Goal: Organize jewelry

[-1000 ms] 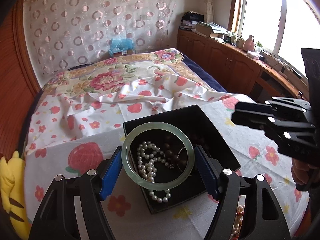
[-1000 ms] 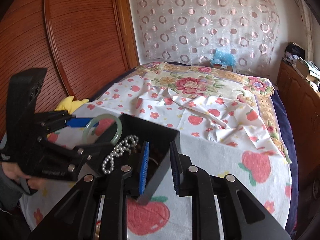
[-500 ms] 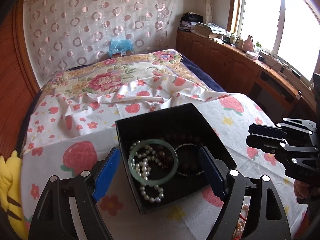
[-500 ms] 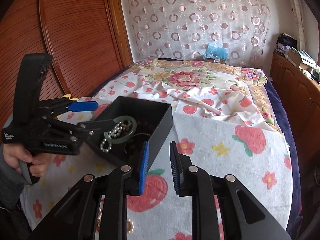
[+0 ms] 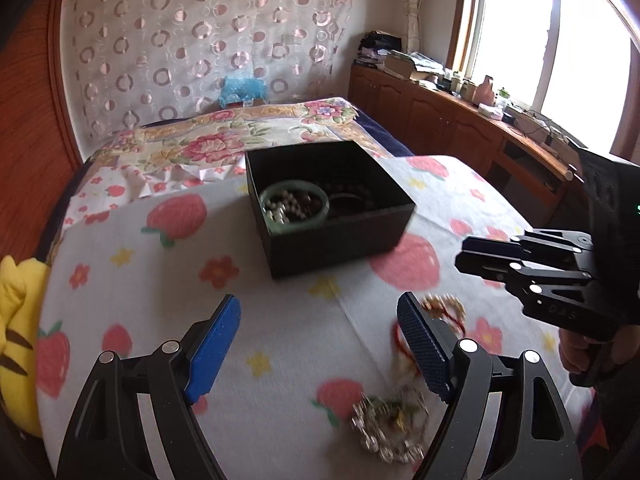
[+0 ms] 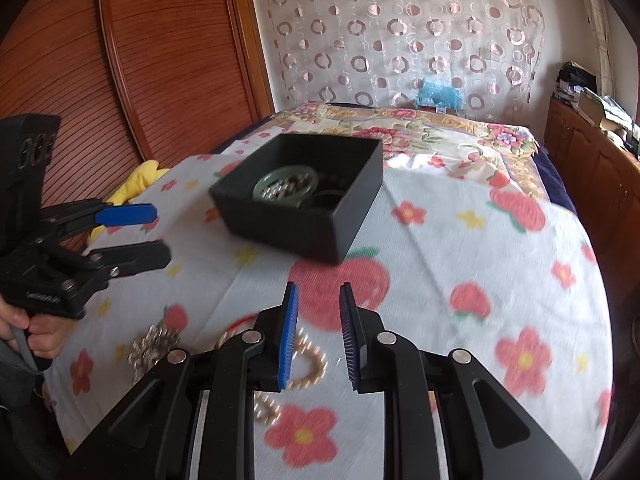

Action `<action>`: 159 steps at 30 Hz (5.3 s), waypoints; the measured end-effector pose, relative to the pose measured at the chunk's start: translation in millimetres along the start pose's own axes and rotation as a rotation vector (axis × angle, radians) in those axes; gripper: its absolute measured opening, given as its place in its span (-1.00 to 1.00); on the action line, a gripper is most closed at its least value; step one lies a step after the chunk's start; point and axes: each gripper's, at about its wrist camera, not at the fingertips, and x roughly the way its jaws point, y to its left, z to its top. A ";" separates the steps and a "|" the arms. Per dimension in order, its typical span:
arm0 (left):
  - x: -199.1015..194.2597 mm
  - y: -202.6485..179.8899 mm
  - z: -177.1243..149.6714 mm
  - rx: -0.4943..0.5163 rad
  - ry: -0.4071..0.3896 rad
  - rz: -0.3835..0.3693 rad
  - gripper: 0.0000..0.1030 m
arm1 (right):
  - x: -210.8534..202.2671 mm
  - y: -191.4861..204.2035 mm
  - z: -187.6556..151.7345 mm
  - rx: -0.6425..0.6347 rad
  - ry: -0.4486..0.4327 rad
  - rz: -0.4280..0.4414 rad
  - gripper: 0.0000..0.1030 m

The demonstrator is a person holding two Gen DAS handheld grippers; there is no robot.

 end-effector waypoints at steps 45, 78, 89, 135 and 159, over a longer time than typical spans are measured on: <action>-4.9 -50.7 -53.7 0.045 0.041 -0.055 -0.96 | -48.1 10.6 -50.9 0.017 -0.053 0.005 -0.55; -32.3 -30.8 -31.1 0.007 -0.067 -0.022 -0.96 | 18.5 16.3 -20.6 -0.001 0.120 0.086 -0.92; -34.2 -30.7 -27.2 0.007 -0.074 -0.017 -0.96 | -4.2 24.0 -7.4 -0.047 0.048 0.055 -0.95; 4.3 7.4 76.2 0.016 -0.134 0.001 -0.96 | 23.0 -4.6 116.2 -0.101 -0.107 0.093 -0.95; 67.2 10.2 108.4 0.020 -0.070 -0.028 -0.95 | 44.5 -32.2 99.2 -0.034 -0.053 0.072 -0.62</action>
